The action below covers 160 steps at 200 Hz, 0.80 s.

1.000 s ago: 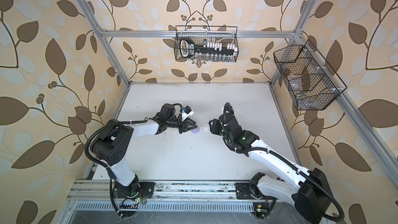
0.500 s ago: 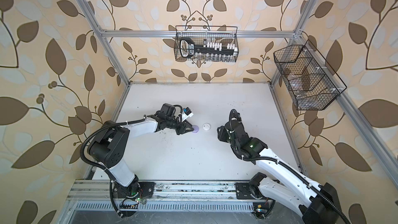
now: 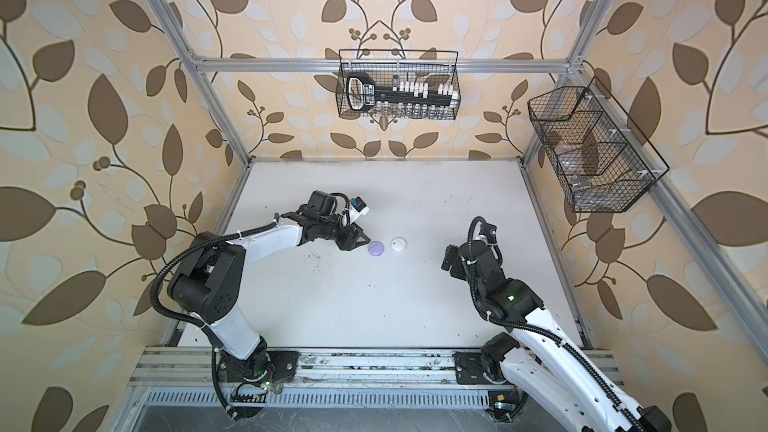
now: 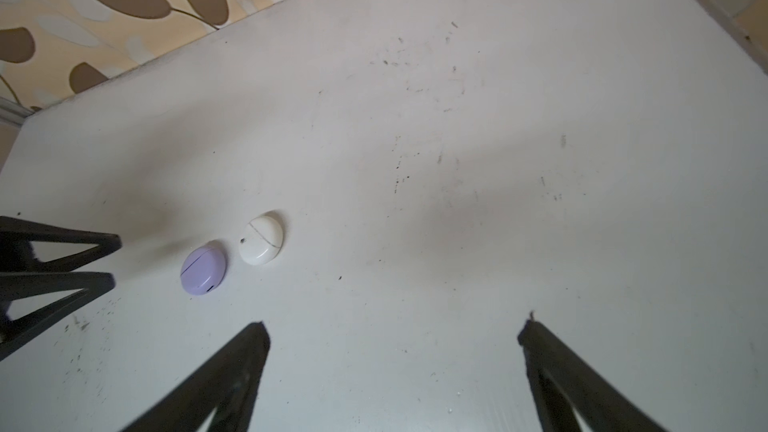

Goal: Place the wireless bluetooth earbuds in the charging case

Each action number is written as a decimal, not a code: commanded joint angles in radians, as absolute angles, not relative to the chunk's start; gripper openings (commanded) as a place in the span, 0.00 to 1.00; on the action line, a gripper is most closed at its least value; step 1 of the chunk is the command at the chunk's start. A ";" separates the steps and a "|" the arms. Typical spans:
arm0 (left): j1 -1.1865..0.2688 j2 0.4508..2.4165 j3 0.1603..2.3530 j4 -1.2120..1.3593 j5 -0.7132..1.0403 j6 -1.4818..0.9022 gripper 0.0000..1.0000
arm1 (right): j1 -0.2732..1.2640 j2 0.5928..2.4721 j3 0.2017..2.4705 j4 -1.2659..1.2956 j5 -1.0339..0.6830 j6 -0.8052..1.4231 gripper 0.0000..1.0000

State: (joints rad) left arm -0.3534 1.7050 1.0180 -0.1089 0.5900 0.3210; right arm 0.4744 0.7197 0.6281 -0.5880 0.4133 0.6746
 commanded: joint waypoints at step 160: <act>0.122 1.312 0.510 0.340 0.343 0.096 0.97 | 0.206 0.779 0.509 -0.211 0.522 0.413 1.00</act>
State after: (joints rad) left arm 0.1143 1.3457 0.5709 0.1822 0.4057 0.1143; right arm 0.2073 0.7982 0.5705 -0.3332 0.5213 0.4808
